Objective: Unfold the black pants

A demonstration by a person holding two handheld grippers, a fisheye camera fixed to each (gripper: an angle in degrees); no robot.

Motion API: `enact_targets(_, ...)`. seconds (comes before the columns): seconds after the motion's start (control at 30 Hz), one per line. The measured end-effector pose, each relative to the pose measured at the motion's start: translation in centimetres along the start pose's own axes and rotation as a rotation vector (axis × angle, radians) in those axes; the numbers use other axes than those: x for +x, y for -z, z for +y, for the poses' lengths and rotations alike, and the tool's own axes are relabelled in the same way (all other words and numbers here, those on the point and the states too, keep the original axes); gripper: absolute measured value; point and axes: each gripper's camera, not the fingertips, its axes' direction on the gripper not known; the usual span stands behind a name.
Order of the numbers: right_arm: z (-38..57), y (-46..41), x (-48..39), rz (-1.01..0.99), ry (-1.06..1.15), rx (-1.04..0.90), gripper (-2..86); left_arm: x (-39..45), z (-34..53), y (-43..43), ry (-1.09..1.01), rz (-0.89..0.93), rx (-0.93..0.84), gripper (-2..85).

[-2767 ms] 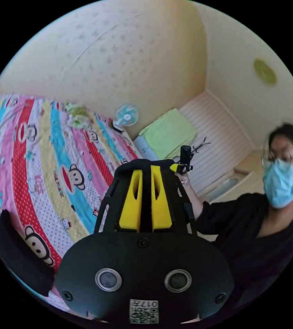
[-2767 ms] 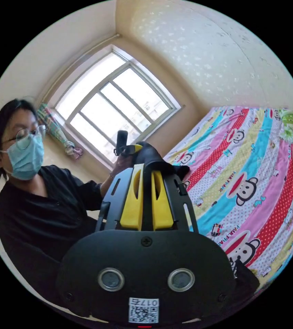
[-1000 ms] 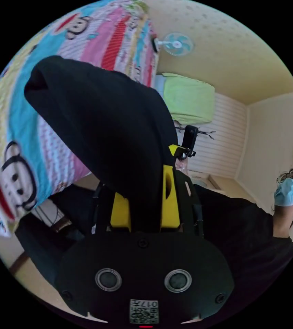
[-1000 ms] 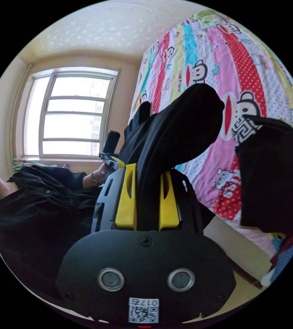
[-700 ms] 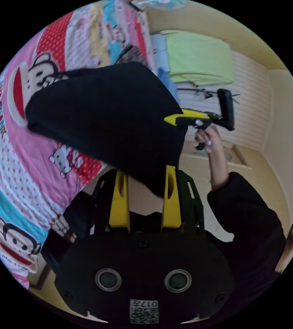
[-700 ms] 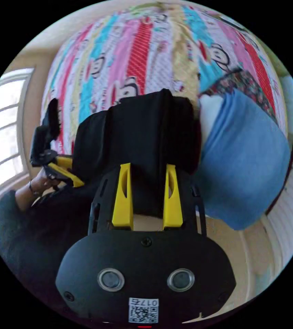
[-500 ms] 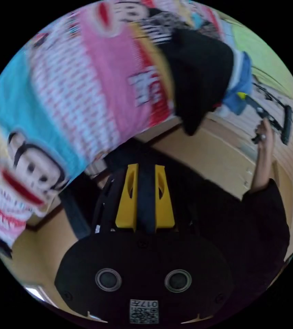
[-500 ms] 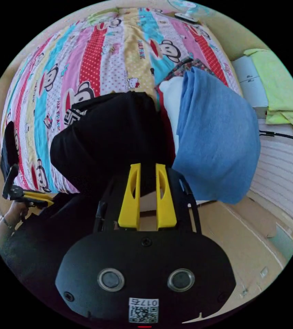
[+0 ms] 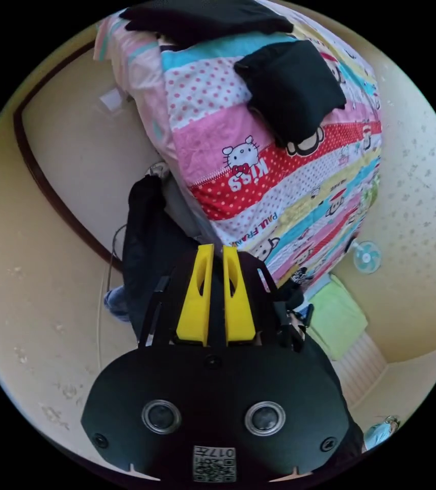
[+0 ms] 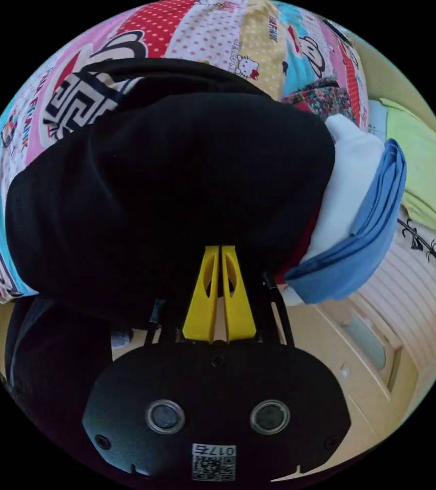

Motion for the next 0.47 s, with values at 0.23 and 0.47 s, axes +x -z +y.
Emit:
enact_targets(0.23,8.4,-4.6,-4.8,-0.255,-0.438,-0.210,0.3,-8.8,0.8,3.4,0.137,0.272,0.077,6.3)
enact_targets(0.47,16.4,-6.5,-17.3,-0.526,-0.454,-0.261,0.2,-14.6,-3.1,12.9,0.169,0.523,0.302,10.4)
